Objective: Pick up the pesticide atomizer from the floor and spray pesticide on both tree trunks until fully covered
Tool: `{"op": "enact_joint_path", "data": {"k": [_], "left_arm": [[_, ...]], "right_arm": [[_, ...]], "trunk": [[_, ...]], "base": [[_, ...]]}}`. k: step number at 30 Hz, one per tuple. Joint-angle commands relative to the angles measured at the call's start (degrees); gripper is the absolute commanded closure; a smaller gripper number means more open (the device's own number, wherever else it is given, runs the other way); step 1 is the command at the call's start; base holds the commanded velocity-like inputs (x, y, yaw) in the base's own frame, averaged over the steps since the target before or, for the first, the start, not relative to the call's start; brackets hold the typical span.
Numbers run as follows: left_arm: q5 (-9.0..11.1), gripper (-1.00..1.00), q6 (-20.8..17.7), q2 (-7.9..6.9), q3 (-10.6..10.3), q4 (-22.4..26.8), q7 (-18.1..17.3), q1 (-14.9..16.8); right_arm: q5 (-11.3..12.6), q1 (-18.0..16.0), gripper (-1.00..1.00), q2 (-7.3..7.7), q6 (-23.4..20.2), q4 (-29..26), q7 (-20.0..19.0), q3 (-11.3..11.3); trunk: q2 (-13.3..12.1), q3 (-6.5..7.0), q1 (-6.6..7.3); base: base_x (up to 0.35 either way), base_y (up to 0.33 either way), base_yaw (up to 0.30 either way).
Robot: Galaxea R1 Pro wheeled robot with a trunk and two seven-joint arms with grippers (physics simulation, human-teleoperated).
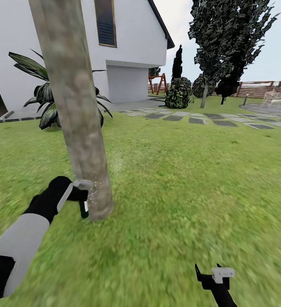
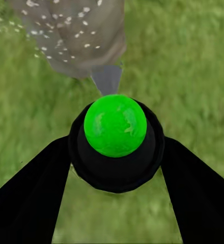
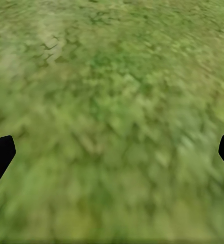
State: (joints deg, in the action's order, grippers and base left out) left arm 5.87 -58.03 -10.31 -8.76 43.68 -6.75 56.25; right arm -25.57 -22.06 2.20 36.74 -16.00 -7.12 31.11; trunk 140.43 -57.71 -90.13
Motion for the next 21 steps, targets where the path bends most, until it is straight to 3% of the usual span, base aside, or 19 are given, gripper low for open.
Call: {"op": "enact_joint_path", "data": {"k": [1, 5, 9, 10, 13, 15, 16, 19, 21], "left_arm": [[-0.62, 1.00, -0.02, 0.24, -0.01, 0.87, -0.01, 0.03], [-0.70, 1.00, -0.15, -0.73, 0.19, 1.97, -0.01, 0.43], [-0.55, 1.00, -0.21, -4.02, 0.31, 1.69, -0.01, 2.17], [-0.49, 1.00, -0.23, -4.22, 0.29, 1.54, -0.01, 2.29], [-0.45, 1.00, -0.52, -2.86, 0.06, 1.97, -0.01, 2.41], [-0.76, 1.00, -0.66, -0.09, -0.03, 2.40, -0.01, 2.77], [-0.78, 1.00, -0.67, 0.22, -0.03, 2.52, -0.01, 2.99], [-0.74, 1.00, -0.73, -0.13, 0.14, 2.74, -0.01, 3.54], [-0.73, 1.00, -0.76, -1.75, 0.28, 2.73, -0.01, 3.62]], "right_arm": [[0.00, 0.00, -1.00, 0.00, 0.00, 0.00, -0.02, 0.00], [0.00, 0.00, -1.00, 0.02, 0.00, 0.00, -0.01, 0.00], [0.00, 0.01, -1.00, 0.00, 0.00, -0.01, 0.00, 0.00], [0.00, 0.00, -1.00, 0.00, 0.00, -0.01, -0.01, 0.00], [0.00, 0.00, -1.00, 0.00, 0.00, 0.00, -0.01, 0.00], [0.00, 0.00, -1.00, 0.00, 0.00, -0.01, -0.02, 0.00], [0.00, 0.00, -1.00, 0.00, 0.00, -0.01, -0.01, 0.00], [0.00, 0.01, -1.00, 0.00, 0.00, 0.00, 0.00, 0.00], [0.00, 0.00, -1.00, 0.00, 0.00, 0.00, 0.00, 0.00]], "trunk": [[0.00, 0.00, 0.00], [0.00, 0.00, 0.00], [0.00, 0.00, 0.00], [0.00, 0.00, 0.00], [0.00, 0.00, 0.00], [0.00, 0.00, 0.00], [0.00, 0.00, 0.00], [0.00, 0.00, 0.00], [0.00, 0.00, 0.00]], "base": [[0.000, 0.000, 0.000], [0.000, 0.000, 0.000], [0.000, 0.000, 0.000], [0.000, 0.000, 0.000], [0.000, 0.000, 0.000], [0.000, 0.000, 0.000], [0.000, 0.000, 0.000], [0.000, 0.000, 0.000], [0.000, 0.000, 0.000]]}}
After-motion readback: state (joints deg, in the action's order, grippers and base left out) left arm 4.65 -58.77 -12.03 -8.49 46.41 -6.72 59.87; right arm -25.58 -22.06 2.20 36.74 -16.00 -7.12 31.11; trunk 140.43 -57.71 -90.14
